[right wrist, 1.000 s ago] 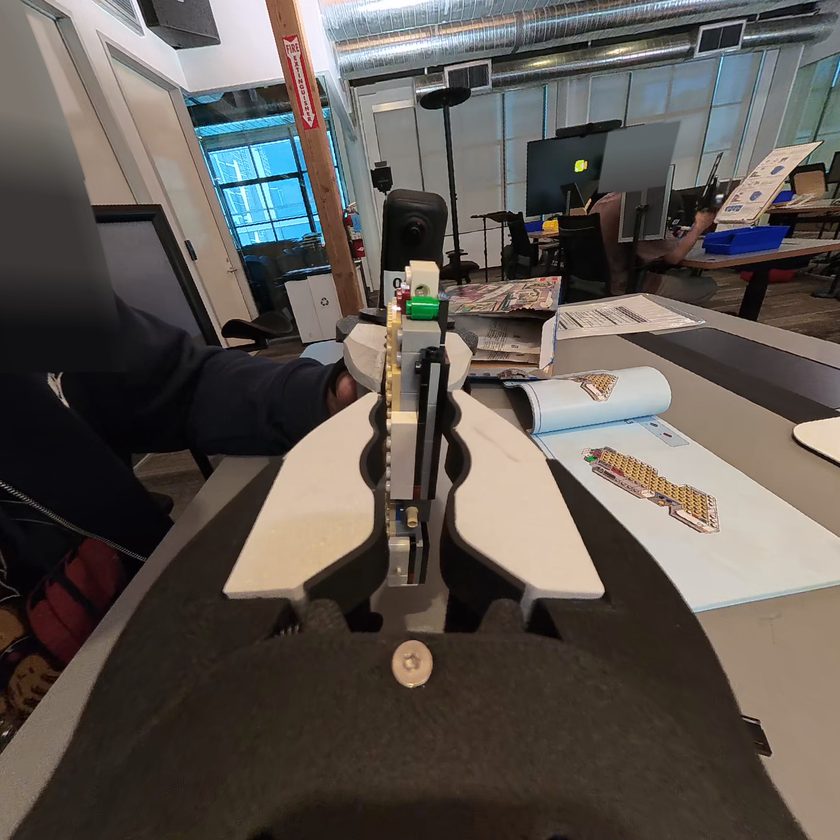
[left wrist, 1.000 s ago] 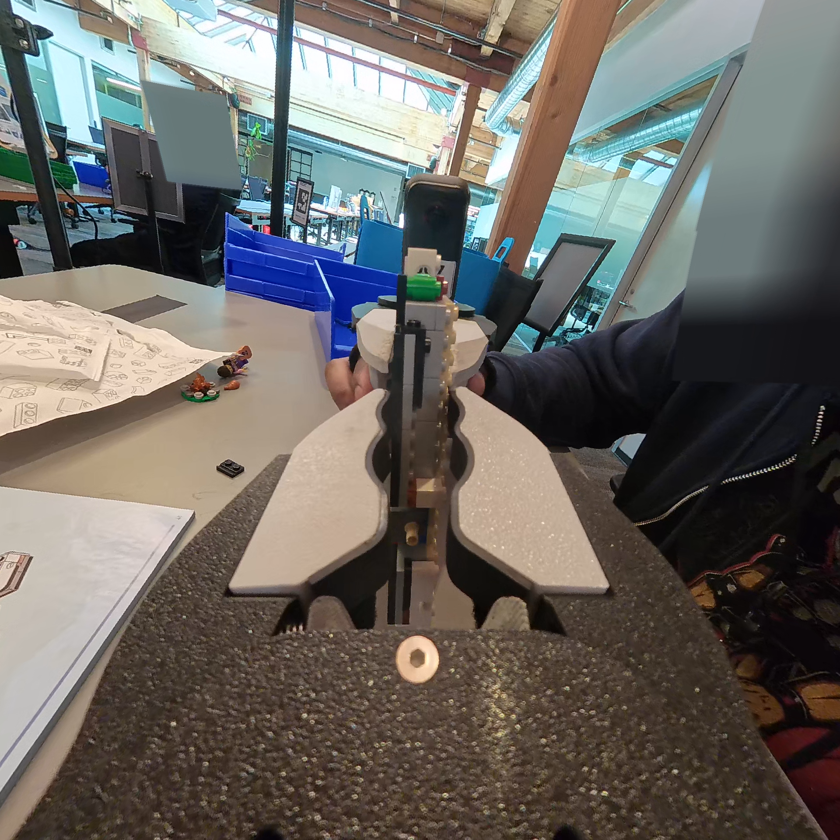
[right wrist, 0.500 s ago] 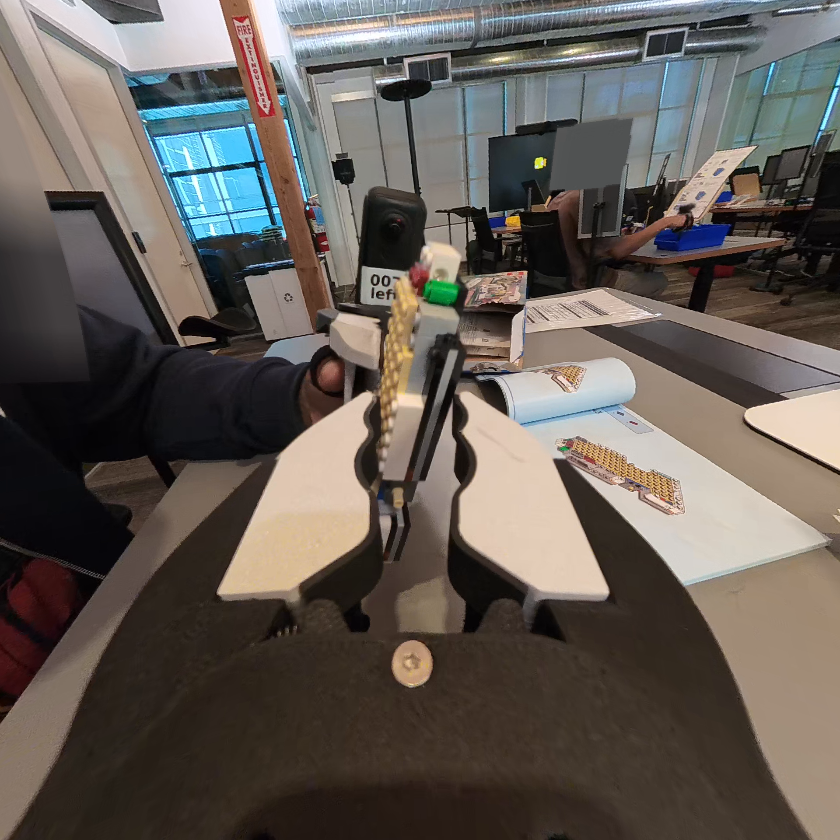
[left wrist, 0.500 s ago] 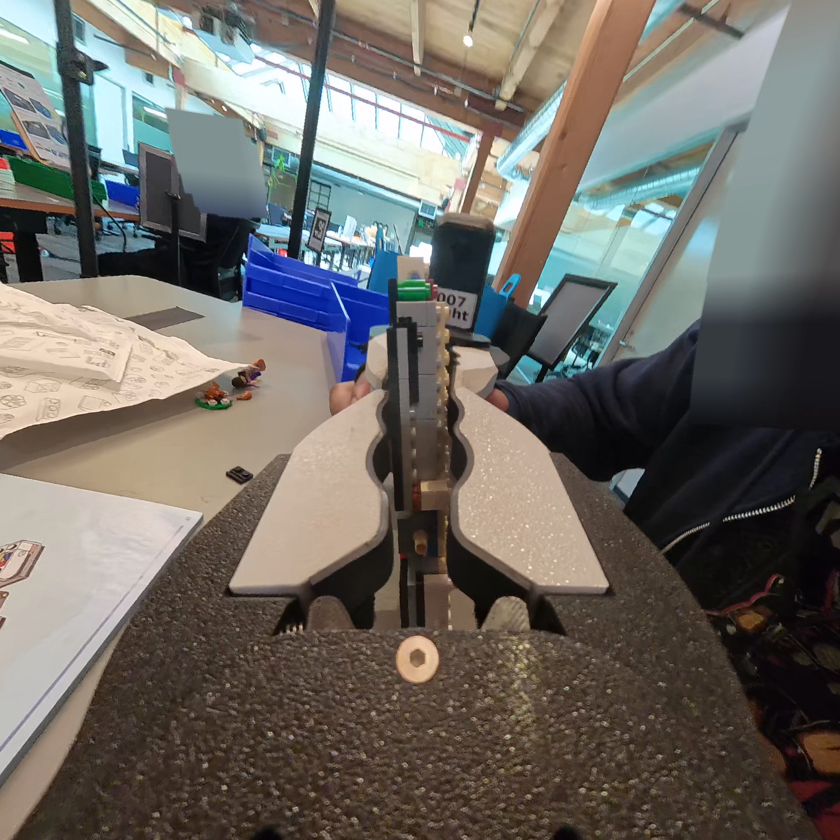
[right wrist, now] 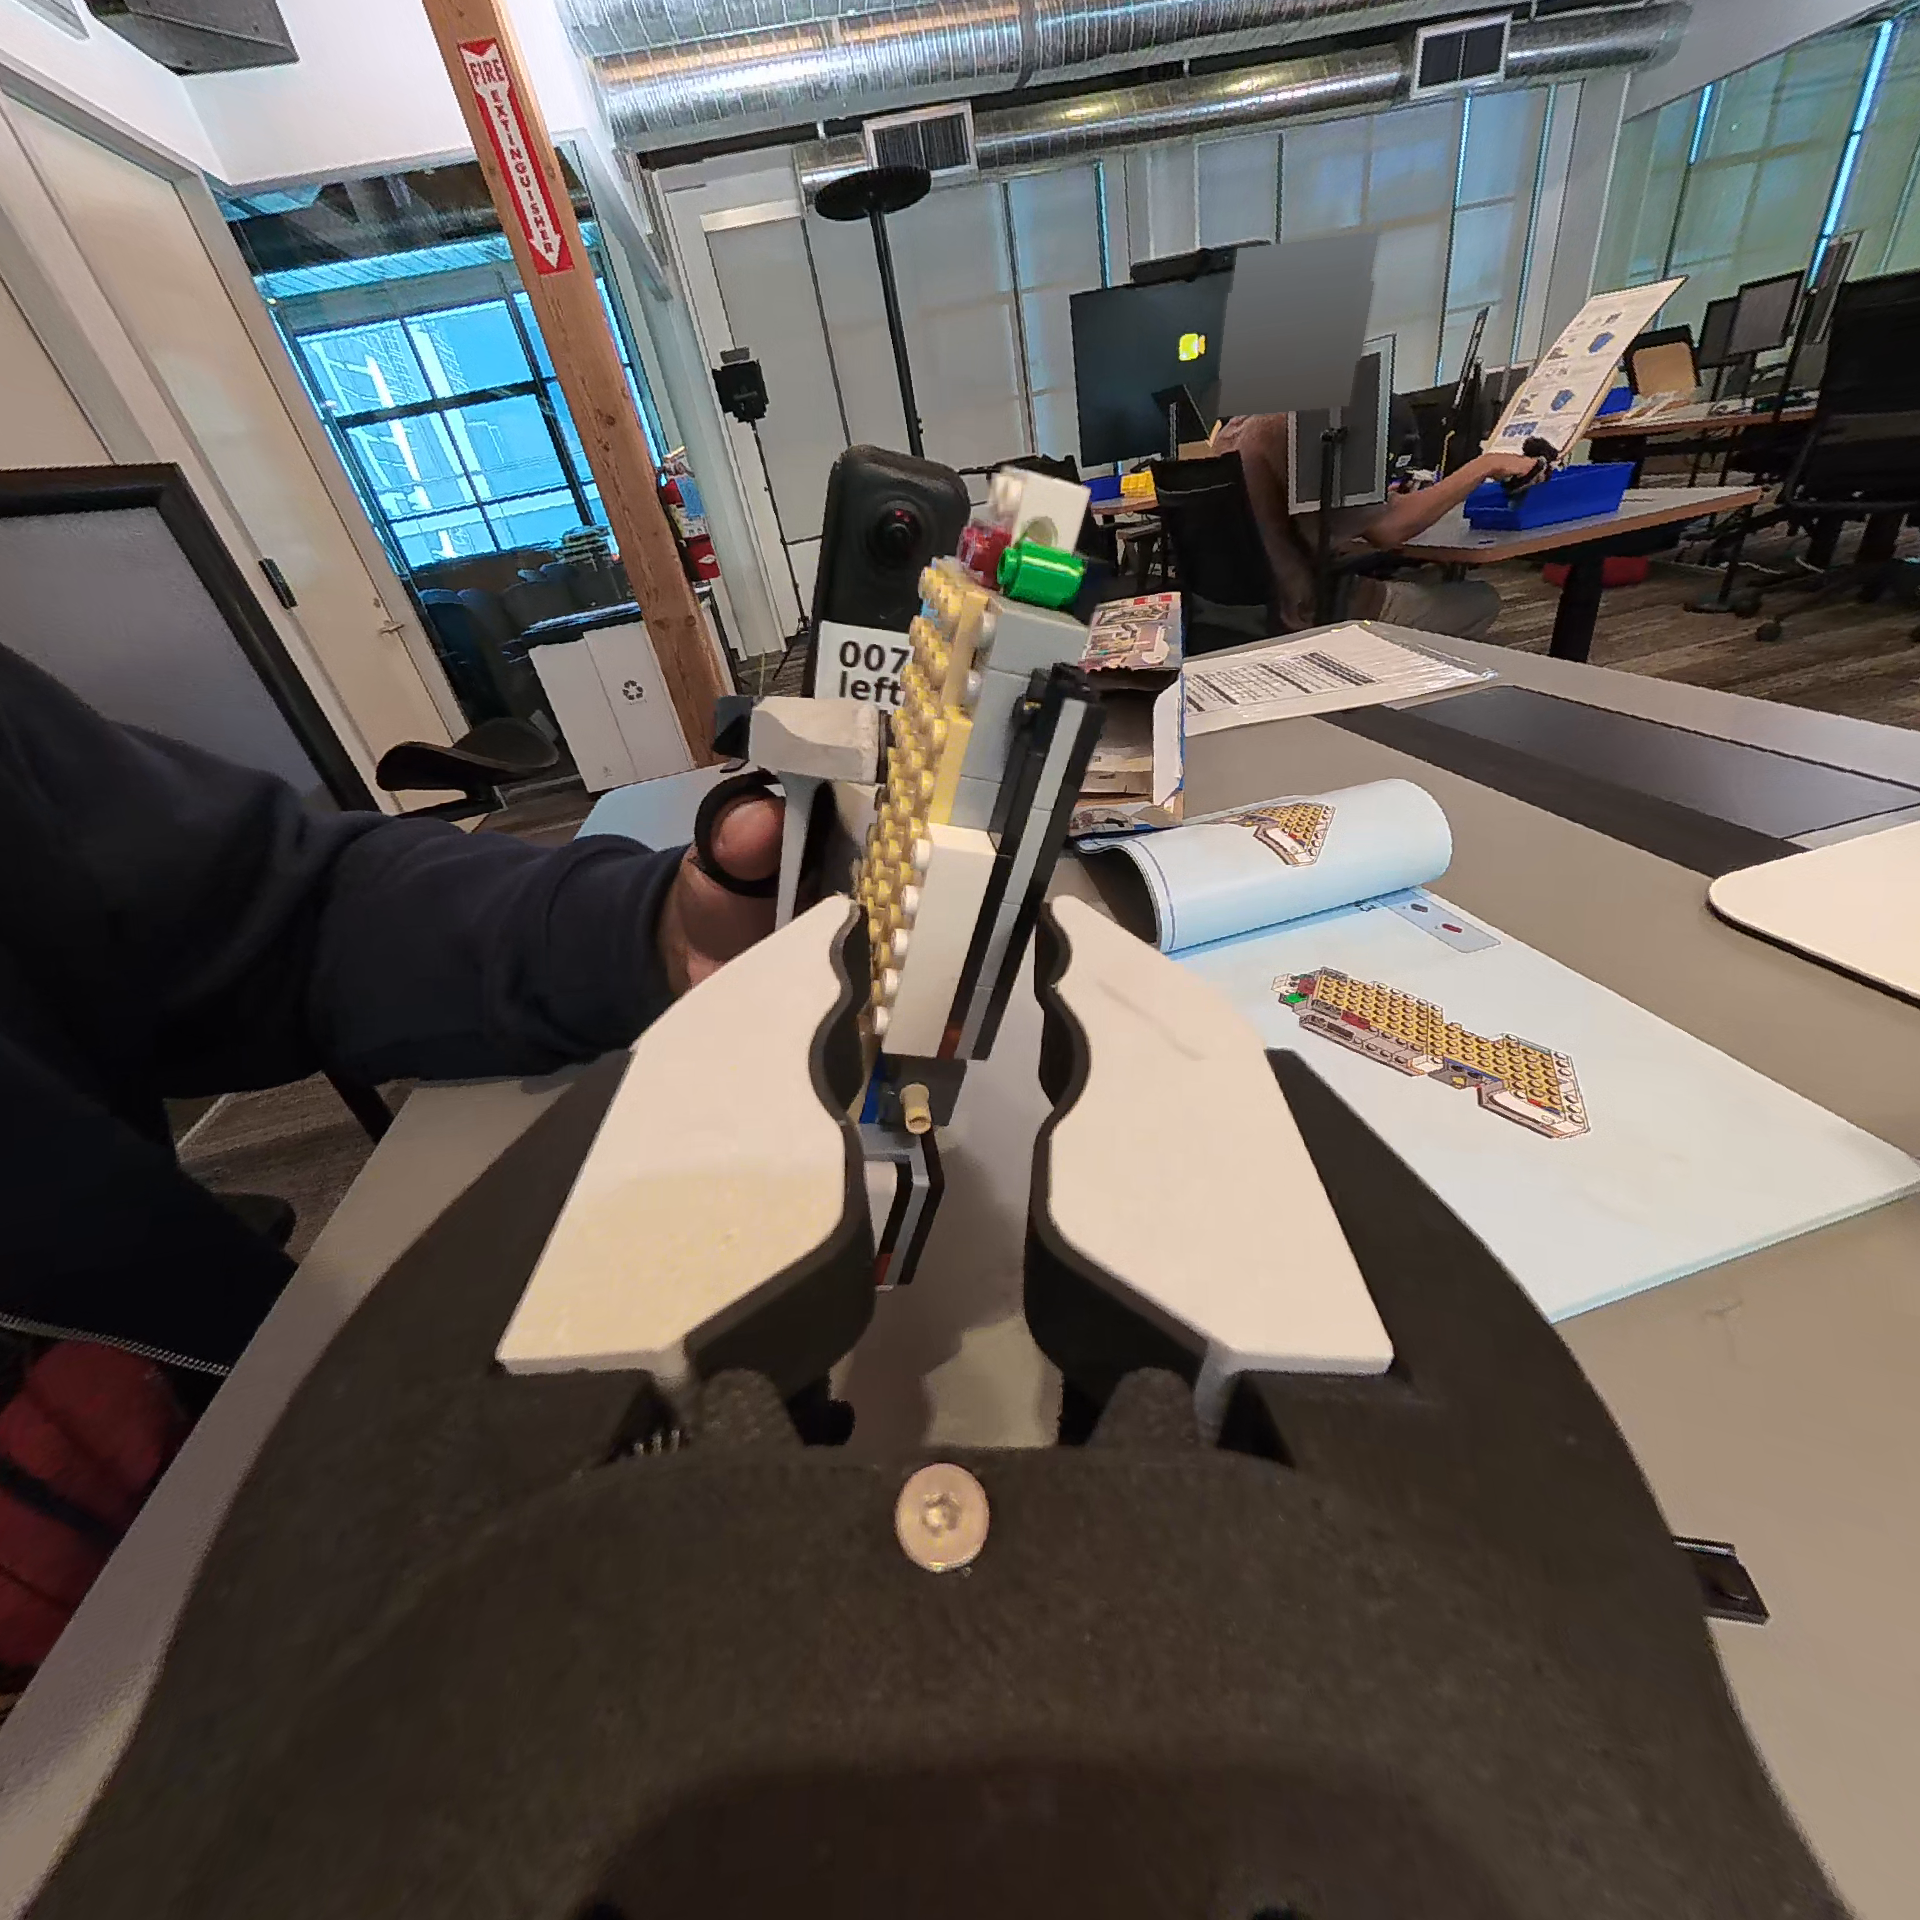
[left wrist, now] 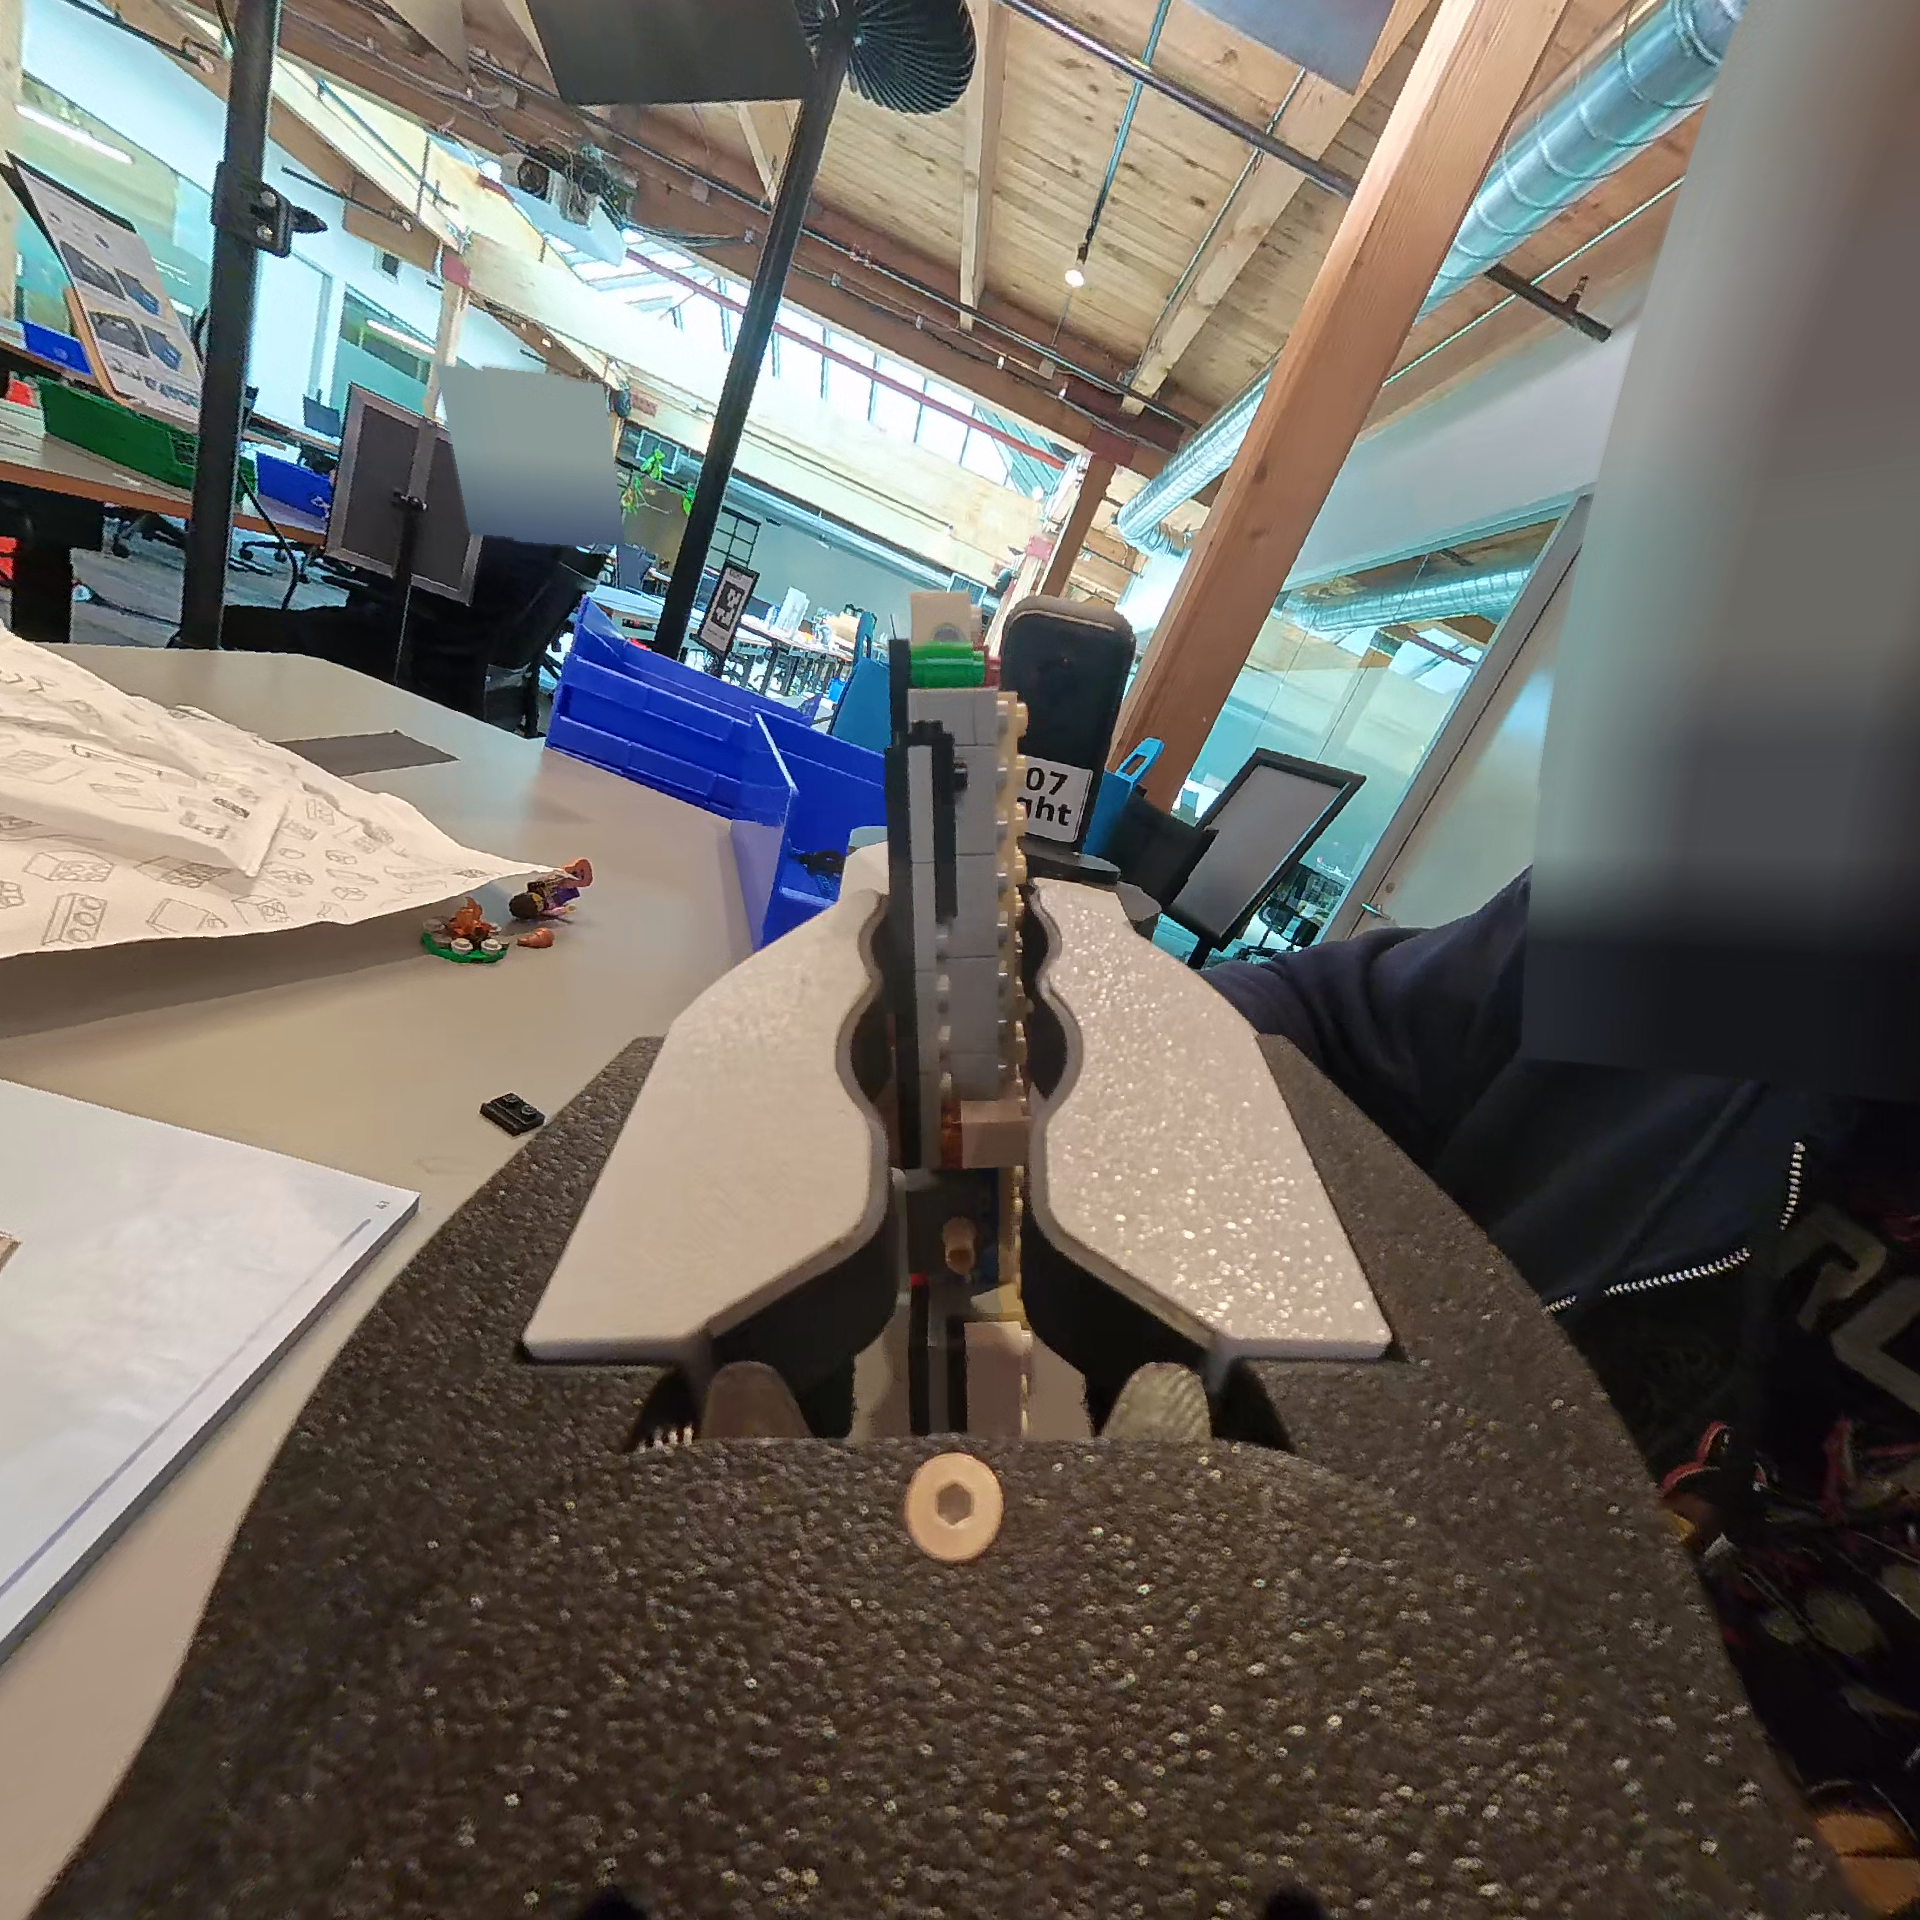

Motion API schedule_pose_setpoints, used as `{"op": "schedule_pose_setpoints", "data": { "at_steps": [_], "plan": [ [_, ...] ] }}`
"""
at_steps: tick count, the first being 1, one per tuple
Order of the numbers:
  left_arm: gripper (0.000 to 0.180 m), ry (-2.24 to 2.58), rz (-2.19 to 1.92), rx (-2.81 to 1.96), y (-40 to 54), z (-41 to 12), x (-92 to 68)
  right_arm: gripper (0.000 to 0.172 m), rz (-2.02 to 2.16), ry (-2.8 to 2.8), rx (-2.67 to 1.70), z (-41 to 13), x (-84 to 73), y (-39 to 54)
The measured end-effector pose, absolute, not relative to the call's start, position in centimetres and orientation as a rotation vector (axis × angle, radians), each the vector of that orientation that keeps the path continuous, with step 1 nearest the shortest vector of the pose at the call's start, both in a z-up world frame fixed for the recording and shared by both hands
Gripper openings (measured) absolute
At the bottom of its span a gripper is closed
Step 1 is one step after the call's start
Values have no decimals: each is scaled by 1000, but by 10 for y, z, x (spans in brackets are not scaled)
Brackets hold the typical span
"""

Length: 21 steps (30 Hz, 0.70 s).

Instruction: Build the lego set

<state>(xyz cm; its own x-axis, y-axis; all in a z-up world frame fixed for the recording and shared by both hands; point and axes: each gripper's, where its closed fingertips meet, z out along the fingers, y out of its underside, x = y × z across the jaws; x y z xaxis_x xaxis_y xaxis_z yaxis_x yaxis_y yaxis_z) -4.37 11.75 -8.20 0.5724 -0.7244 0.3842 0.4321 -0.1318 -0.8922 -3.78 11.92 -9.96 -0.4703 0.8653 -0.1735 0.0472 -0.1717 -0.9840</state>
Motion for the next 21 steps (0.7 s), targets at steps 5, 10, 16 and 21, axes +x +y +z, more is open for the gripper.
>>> {"op": "schedule_pose_setpoints", "data": {
  "at_steps": [5, 10, 16, 21],
  "plan": [
    [24, 268, -1025, -1401, 119, -86, -44, 25, 1723, -1490, -1100, -103, -38, 122],
    [24, 274, -1025, -1408, 119, -85, -43, 23, 1757, -1492, -1099, -103, -38, 120],
    [24, 263, -1024, -1451, 121, -88, -44, 23, 1799, -1474, -1131, -104, -38, 122],
    [28, 306, -966, -1570, 125, -103, -38, 23, 1858, -1448, -1170, -104, -39, 125]
  ]
}}
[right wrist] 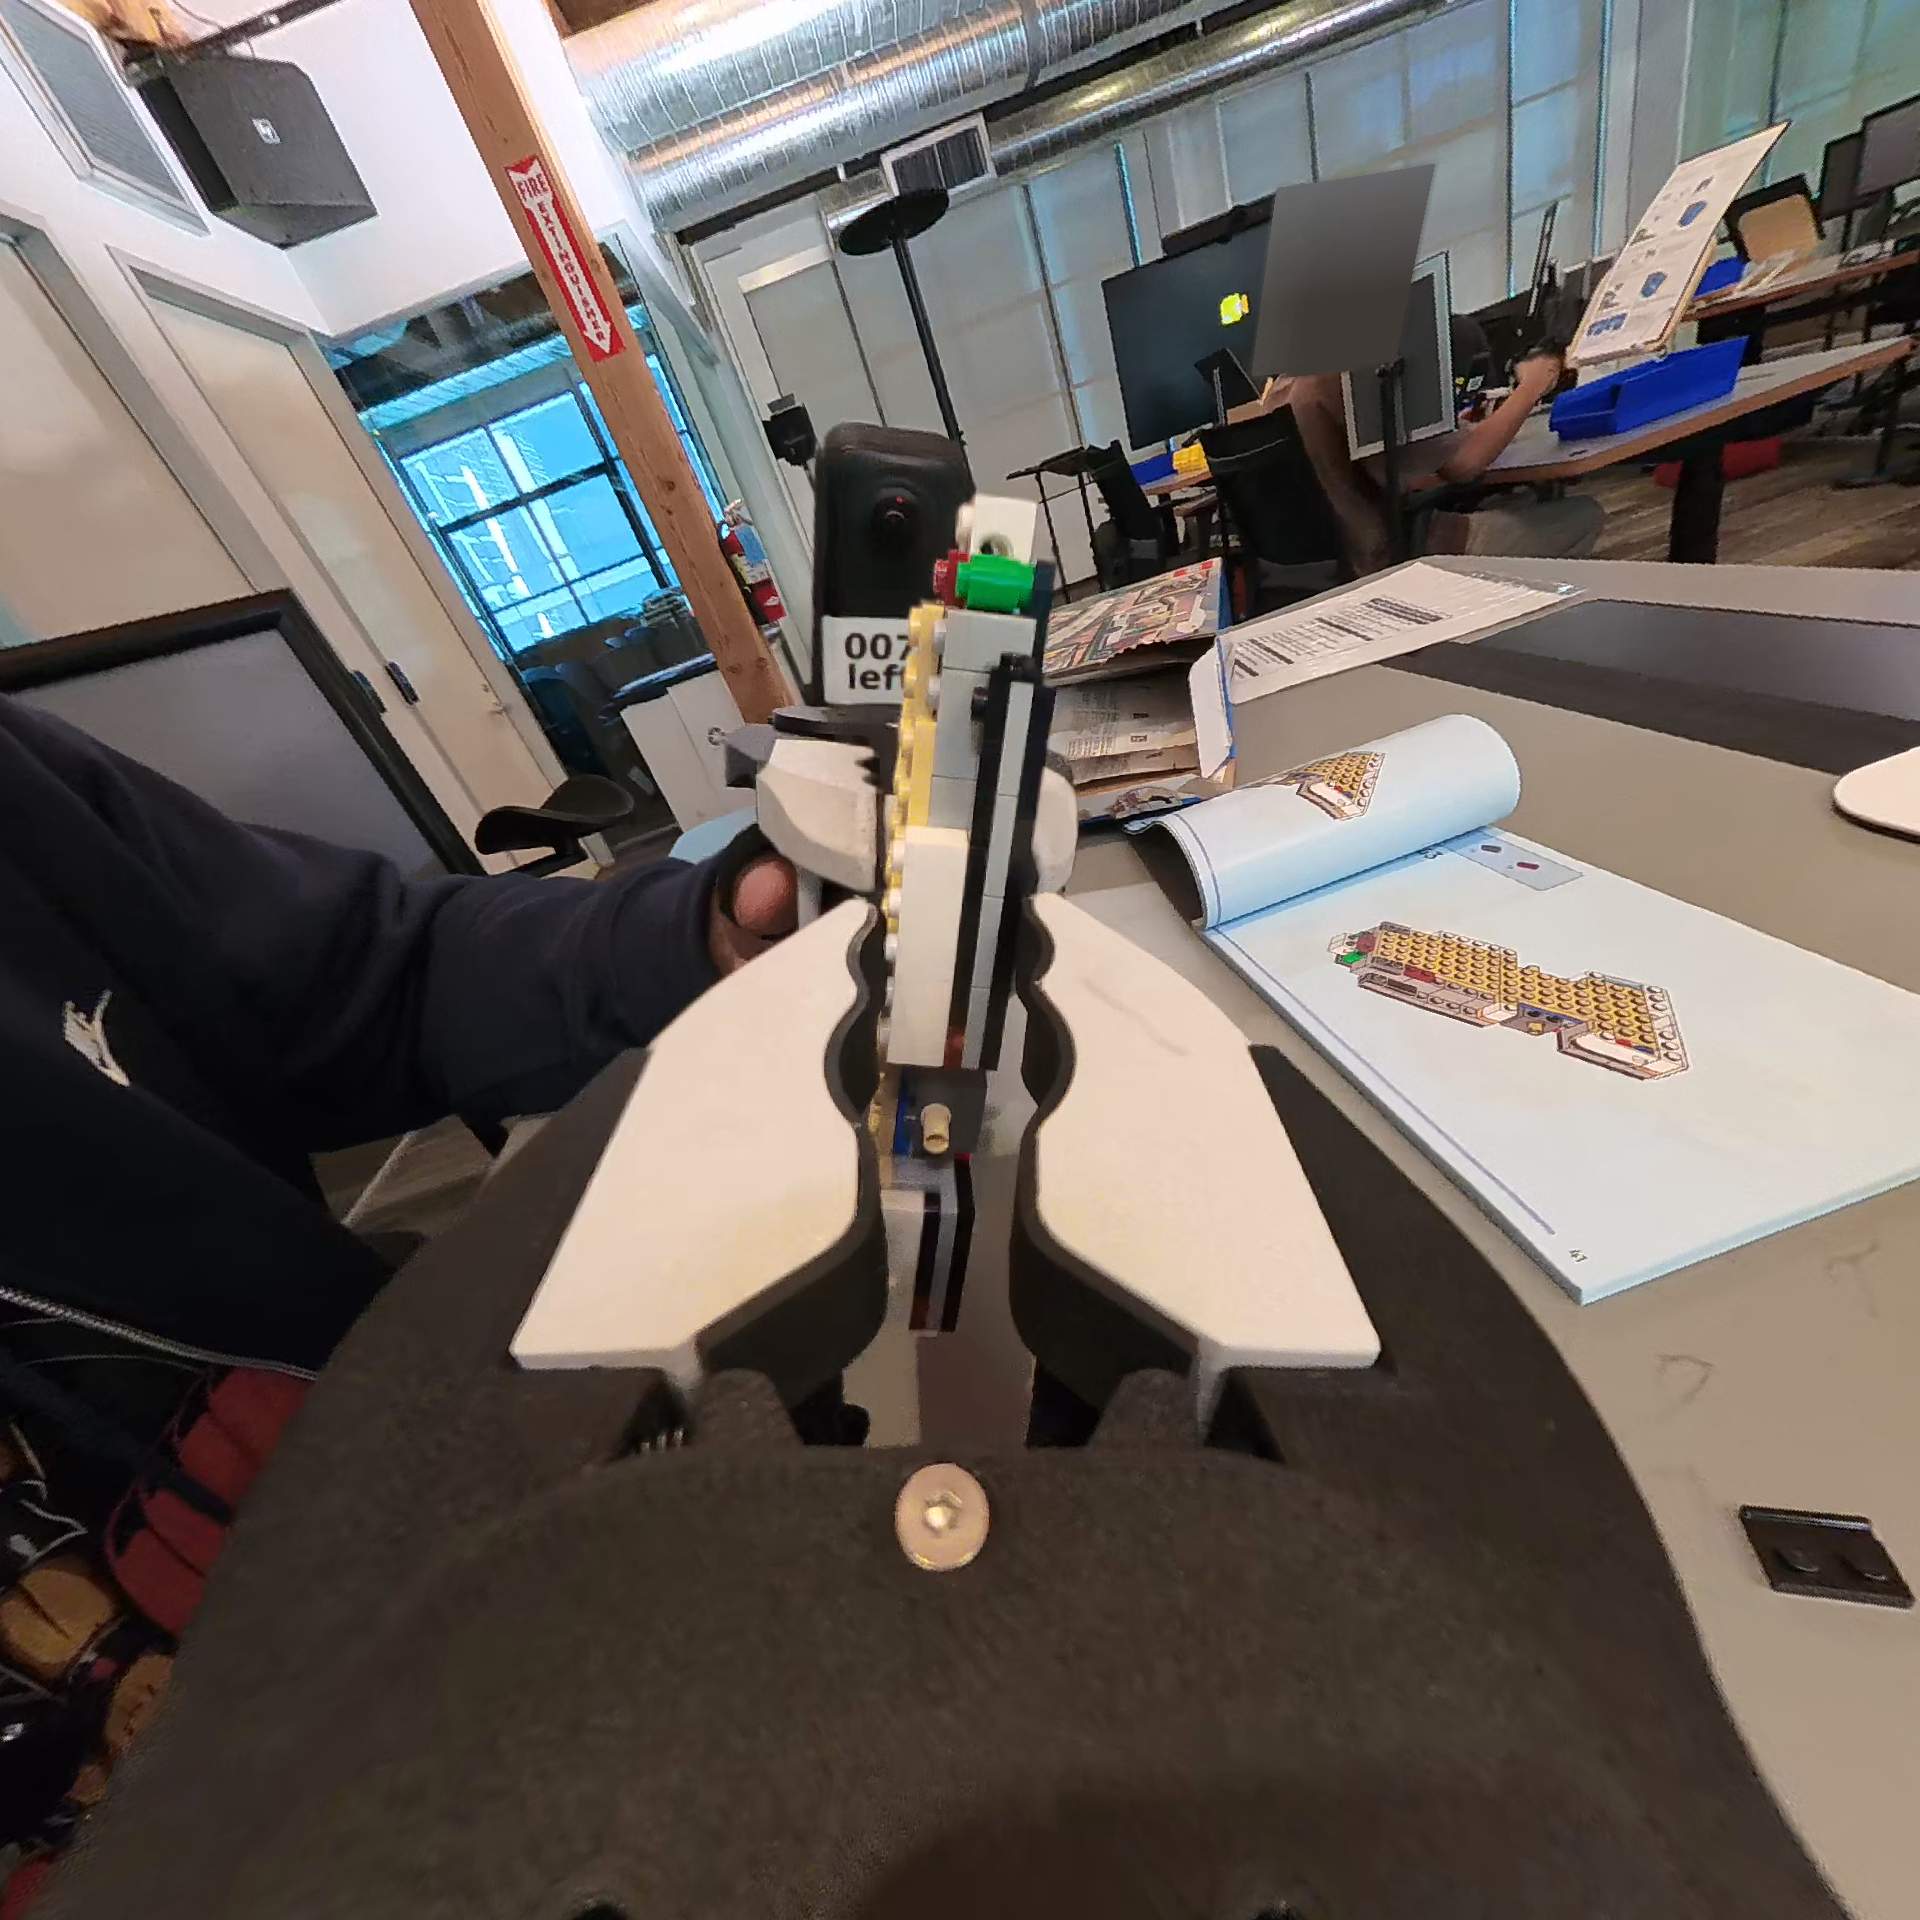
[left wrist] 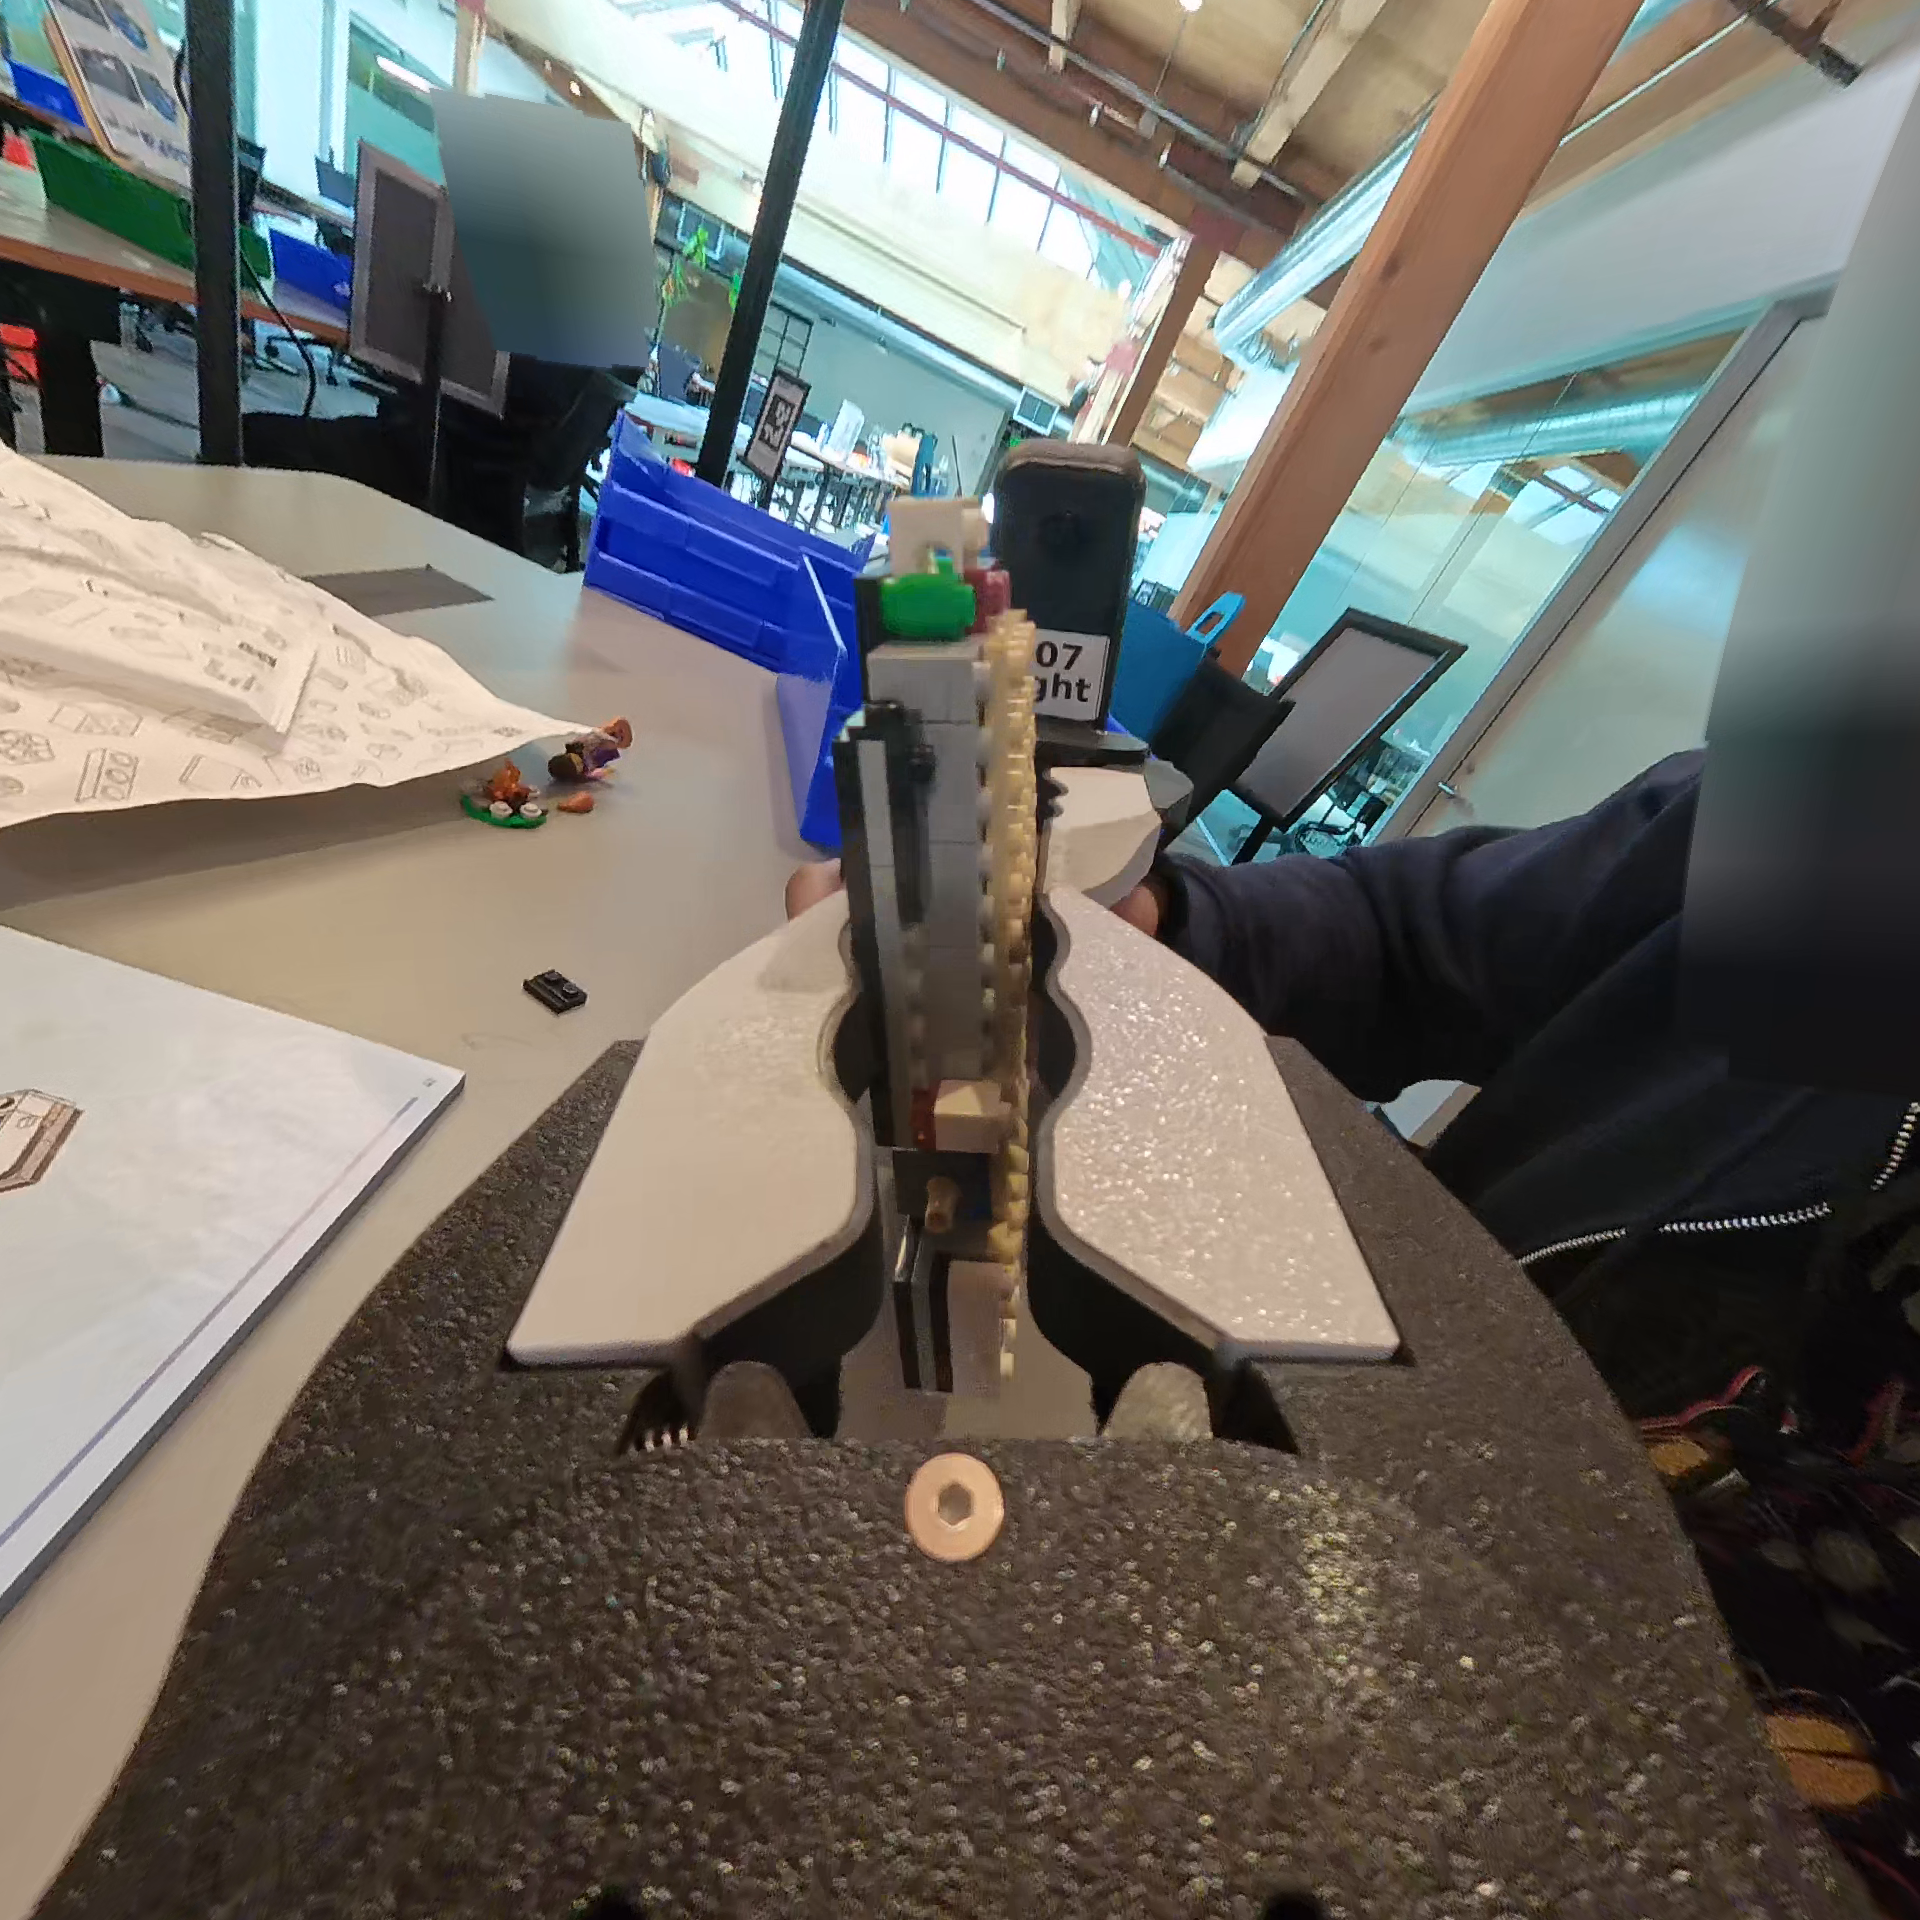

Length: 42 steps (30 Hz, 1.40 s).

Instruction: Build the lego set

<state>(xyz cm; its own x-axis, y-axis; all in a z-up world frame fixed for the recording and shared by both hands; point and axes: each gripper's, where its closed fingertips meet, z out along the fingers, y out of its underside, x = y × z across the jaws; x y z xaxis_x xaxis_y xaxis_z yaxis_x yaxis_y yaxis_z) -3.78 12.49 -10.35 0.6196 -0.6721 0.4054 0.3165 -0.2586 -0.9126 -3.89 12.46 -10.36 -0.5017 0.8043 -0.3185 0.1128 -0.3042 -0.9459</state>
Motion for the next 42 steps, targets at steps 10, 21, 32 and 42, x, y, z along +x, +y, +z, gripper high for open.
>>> {"op": "schedule_pose_setpoints", "data": {
  "at_steps": [10, 21, 32, 42],
  "plan": [
    [25, 323, -973, -1626, 123, -109, -39, 23, 1890, -1451, -1212, -108, -41, 125],
    [24, 301, -1014, -1606, 123, -110, -38, 24, 1889, -1463, -1212, -109, -40, 125],
    [24, 318, -955, -1594, 124, -107, -39, 28, 1779, -1526, -1206, -117, -43, 120],
    [24, 327, -948, -1591, 123, -108, -37, 25, 1786, -1546, -1194, -118, -42, 121]
  ]
}}
